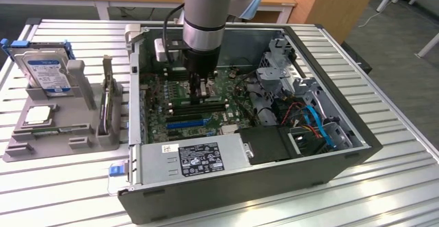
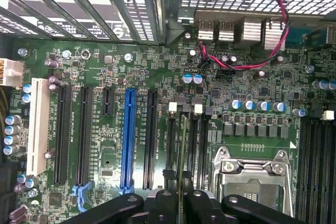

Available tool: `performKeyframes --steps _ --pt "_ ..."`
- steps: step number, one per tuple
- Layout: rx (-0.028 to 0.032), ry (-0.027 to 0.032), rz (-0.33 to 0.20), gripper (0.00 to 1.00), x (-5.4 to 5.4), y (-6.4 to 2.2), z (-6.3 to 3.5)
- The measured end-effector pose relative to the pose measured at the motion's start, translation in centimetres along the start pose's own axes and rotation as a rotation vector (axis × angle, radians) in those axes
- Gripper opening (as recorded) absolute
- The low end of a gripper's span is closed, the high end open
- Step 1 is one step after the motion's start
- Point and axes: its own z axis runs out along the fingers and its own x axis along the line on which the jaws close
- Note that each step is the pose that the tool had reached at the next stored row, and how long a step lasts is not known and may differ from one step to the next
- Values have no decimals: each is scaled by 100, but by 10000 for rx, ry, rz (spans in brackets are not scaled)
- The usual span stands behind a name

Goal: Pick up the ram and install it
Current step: 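Insert the ram into the slot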

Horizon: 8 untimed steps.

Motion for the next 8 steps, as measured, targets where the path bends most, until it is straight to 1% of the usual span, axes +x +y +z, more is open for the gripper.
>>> performKeyframes --steps 1,2,5,8 --pt "-96 -3 1 14 0 1 3" --pt "-129 -2 1 14 0 1 3" --pt "-129 -2 2 14 0 2 3" --pt "-97 -1 -36 14 0 1 6"
